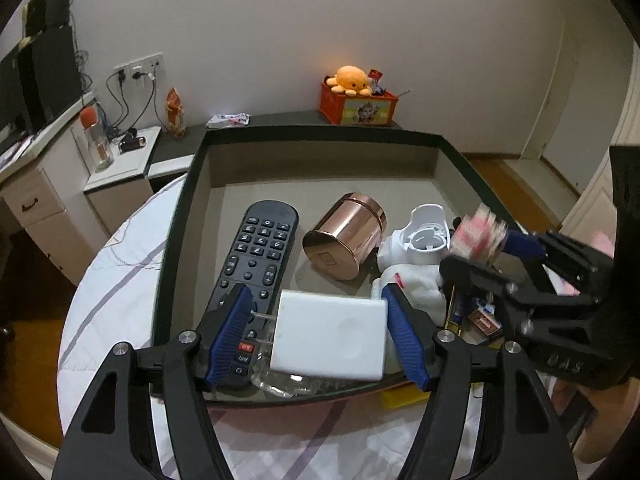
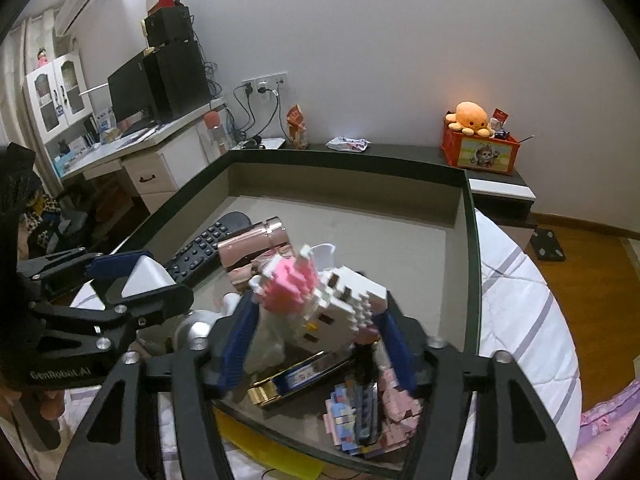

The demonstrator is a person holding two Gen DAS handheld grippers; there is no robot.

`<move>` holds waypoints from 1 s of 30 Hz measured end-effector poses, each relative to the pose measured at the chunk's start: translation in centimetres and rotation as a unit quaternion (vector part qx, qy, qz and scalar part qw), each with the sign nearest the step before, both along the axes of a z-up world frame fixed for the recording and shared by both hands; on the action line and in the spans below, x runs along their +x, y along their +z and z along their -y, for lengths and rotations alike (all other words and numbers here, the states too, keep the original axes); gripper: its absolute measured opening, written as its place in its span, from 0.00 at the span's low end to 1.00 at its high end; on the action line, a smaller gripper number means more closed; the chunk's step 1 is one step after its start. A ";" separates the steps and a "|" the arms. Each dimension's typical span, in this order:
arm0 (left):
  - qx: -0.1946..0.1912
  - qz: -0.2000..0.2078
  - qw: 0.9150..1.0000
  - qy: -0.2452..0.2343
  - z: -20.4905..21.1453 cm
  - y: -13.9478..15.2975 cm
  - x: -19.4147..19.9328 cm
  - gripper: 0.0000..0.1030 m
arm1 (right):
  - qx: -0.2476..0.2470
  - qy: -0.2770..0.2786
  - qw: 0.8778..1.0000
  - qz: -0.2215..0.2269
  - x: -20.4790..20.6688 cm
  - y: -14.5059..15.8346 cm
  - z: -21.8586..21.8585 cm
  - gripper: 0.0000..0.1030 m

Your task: Organize rigid objects

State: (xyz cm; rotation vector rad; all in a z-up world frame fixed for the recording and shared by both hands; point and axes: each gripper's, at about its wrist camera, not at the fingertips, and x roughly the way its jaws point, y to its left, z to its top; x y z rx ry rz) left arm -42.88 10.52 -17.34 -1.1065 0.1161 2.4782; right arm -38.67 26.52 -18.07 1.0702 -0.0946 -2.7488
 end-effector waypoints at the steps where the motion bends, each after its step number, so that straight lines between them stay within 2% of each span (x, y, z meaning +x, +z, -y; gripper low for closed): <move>1: 0.000 -0.001 1.000 0.004 0.1 0.2 0.2 0.72 | 0.001 -0.002 1.000 -0.002 0.2 0.1 0.0 0.72; 2: 0.002 -0.006 1.000 0.009 0.4 0.6 0.6 0.75 | 0.006 -0.008 1.000 -0.009 0.5 0.4 0.1 0.77; 5: 0.007 -0.022 1.000 0.021 1.1 1.8 1.7 0.85 | 0.006 -0.015 1.000 -0.021 1.5 1.4 0.1 0.77; 11: 0.011 -0.093 0.994 0.055 3.3 5.7 6.3 0.96 | 0.029 -0.026 0.998 -0.058 5.1 4.9 0.6 0.79; 14: 0.033 -0.121 0.991 0.054 4.7 7.9 9.6 0.99 | 0.053 -0.028 0.994 -0.088 7.5 7.3 1.3 0.80; 17: 0.037 -0.160 0.984 0.065 5.8 10.1 12.9 1.00 | 0.062 -0.027 0.991 -0.118 10.1 9.5 1.9 0.81; 22: 0.013 -0.219 0.970 0.107 7.1 12.6 17.8 1.00 | 0.059 -0.024 0.985 -0.161 14.4 12.4 2.8 0.85; 25: 0.006 -0.238 0.963 0.128 8.0 13.1 20.0 1.00 | 0.066 -0.030 0.979 -0.190 17.1 13.5 3.6 0.97; 28: 0.003 -0.235 0.963 0.130 8.5 13.0 21.2 1.00 | 0.072 -0.038 0.976 -0.201 18.8 13.7 3.6 1.00; 30: -0.005 -0.223 0.966 0.133 8.6 12.3 21.5 1.00 | 0.062 -0.040 0.979 -0.192 19.7 13.3 3.3 1.00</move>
